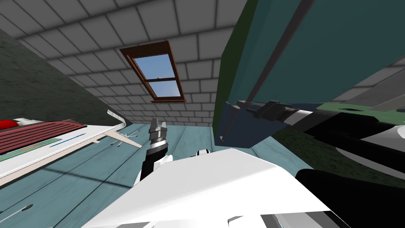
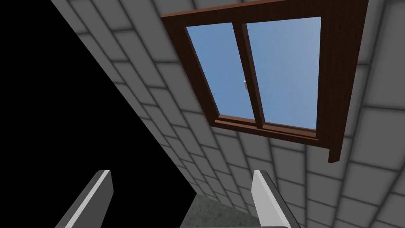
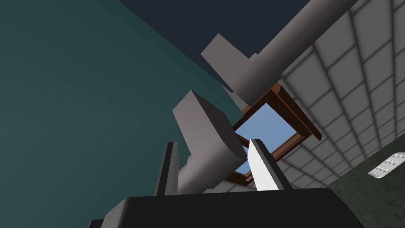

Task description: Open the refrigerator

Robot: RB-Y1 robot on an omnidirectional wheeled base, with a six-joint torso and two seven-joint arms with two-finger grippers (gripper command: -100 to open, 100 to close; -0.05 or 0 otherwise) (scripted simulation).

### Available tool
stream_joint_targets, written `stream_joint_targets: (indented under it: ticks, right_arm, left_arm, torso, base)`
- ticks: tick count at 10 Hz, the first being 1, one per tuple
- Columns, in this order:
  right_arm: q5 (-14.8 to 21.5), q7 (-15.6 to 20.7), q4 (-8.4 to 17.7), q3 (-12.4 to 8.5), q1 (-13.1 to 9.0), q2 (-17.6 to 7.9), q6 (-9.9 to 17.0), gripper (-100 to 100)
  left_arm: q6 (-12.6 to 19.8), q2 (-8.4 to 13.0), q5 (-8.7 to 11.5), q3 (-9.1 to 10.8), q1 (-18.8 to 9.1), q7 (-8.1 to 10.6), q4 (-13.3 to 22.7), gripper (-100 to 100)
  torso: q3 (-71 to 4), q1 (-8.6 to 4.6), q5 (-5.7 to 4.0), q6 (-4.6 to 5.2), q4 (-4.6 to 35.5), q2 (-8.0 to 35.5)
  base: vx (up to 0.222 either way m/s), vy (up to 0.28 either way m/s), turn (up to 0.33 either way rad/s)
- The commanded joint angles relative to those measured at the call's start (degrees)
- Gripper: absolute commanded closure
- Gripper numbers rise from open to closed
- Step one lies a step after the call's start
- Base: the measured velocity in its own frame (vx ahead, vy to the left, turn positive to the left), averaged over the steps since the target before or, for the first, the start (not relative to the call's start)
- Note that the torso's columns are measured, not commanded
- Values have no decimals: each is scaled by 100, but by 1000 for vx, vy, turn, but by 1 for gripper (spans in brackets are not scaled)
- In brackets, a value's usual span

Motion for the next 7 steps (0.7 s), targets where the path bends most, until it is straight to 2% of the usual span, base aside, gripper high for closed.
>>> stream_joint_targets:
  ticks: [1,4,6,7]
  right_arm:
    - [-35,8,11,-36,-116,-25,-106,100]
    - [-95,26,-85,-31,-286,-204,-354,100]
    - [-135,37,-149,-28,-400,-323,-520,100]
    - [-99,57,-167,49,-352,-319,-508,100]
  left_arm:
    - [0,0,0,0,-1,0,0,0]
    - [0,0,0,0,0,0,0,0]
    - [0,1,0,0,0,0,0,0]
    - [0,0,0,0,-1,0,0,0]
  torso:
    - [-3,1,-1,-5,-2,-3]
    - [-56,17,7,-28,-29,-76]
    - [-27,8,2,-20,-13,-34]
    - [-15,8,-1,-14,-8,-21]
  base:
    - [-276,-109,22]
    - [-252,-153,49]
    - [-364,-215,71]
    - [-169,-81,32]
